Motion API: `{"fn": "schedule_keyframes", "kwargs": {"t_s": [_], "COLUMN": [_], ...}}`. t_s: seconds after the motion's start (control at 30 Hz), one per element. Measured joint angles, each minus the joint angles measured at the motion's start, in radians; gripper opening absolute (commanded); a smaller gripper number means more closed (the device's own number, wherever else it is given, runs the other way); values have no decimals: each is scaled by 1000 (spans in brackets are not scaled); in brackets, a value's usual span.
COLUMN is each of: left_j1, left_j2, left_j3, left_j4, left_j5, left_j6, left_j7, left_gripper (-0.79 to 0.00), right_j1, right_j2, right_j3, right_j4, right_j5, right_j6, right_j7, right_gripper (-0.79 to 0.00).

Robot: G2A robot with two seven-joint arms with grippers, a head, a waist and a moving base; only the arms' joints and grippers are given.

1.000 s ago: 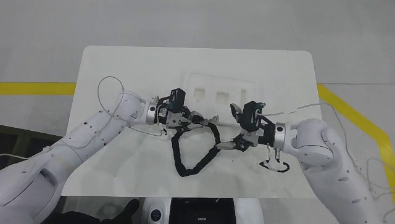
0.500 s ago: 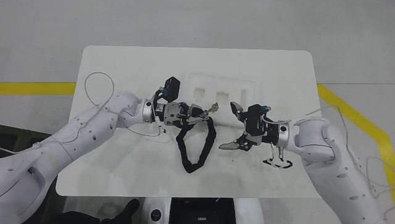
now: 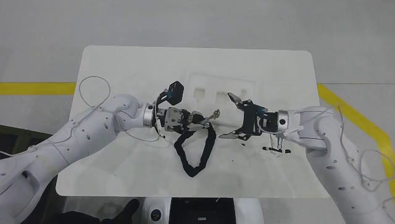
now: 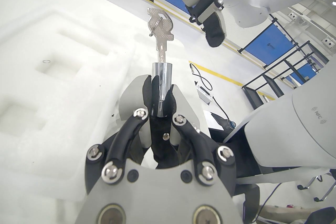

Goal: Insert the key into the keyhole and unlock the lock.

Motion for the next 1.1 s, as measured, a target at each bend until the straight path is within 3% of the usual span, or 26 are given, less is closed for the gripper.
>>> {"fn": "schedule_keyframes", "kwargs": {"t_s": [0.13,0.47,0.77,0.83,0.97,1.1], "left_j1": [0,8,8,8,8,6], "left_j2": [2,4,6,6,6,6], "left_j3": [0,0,0,0,0,0], "left_j4": [-8,-19,-25,-27,-29,-31], "left_j5": [-43,-108,-139,-144,-150,-155], "left_j6": [0,0,0,0,0,0], "left_j7": [-43,-109,-141,-148,-155,-158], "left_gripper": [-785,-785,-785,-785,-785,-785], "right_j1": [21,8,1,3,6,7], "right_j2": [0,7,11,11,13,14], "right_j3": [-27,-22,-32,-34,-38,-42], "right_j4": [24,-18,-50,-48,-44,-44], "right_j5": [-81,-187,-208,-203,-202,-197], "right_j6": [0,9,9,9,2,0], "right_j7": [-43,-106,-104,-109,-117,-120], "right_gripper": [-256,-409,-465,-523,-782,-785]}}
